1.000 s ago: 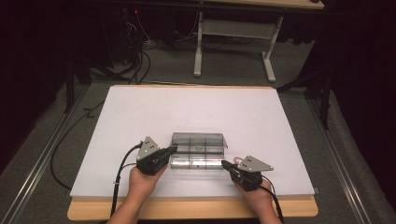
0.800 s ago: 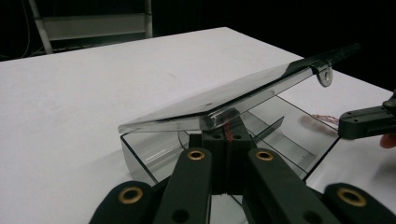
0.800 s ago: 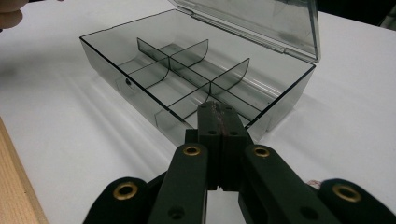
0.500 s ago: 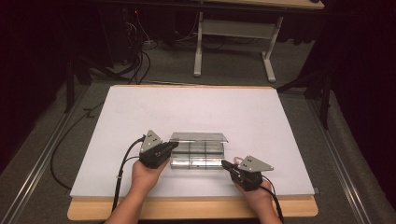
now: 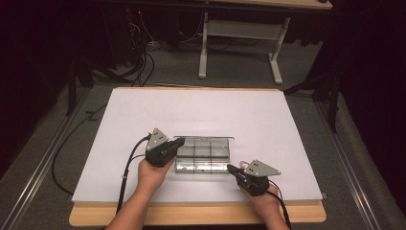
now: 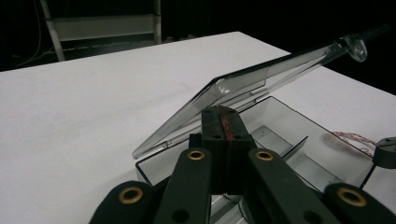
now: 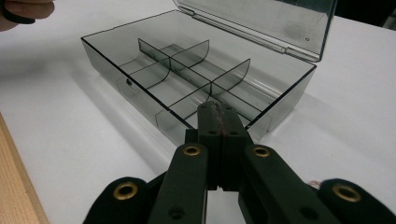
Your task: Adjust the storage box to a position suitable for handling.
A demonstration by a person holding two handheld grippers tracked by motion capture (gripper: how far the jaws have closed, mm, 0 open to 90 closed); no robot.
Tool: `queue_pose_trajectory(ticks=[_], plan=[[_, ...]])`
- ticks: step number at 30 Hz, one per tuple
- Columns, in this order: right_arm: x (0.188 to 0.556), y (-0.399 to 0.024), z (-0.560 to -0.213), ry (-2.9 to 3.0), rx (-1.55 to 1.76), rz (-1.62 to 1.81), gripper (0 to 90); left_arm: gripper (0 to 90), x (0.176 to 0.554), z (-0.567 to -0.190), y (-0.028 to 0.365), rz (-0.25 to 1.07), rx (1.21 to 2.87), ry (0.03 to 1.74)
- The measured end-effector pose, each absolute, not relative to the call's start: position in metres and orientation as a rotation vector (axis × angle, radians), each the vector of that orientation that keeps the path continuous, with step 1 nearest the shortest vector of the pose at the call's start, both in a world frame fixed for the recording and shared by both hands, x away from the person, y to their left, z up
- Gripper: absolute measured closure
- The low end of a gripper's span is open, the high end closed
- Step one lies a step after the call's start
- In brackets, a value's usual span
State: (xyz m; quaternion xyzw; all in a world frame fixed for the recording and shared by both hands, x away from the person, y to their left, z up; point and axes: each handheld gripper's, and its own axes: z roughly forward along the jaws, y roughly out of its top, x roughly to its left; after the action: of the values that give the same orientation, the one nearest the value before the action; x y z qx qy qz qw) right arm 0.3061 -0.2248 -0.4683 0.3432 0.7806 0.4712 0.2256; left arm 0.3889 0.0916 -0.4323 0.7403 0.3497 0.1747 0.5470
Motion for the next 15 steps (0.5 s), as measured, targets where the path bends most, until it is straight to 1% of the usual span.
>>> queue_pose_trajectory(ticks=[15], plan=[[0.306, -0.226, -0.469, 2.153, 0.945, 1.307, 90.0, 90.0, 0.403, -0.433, 0.089, 0.425, 1.754, 0.853]])
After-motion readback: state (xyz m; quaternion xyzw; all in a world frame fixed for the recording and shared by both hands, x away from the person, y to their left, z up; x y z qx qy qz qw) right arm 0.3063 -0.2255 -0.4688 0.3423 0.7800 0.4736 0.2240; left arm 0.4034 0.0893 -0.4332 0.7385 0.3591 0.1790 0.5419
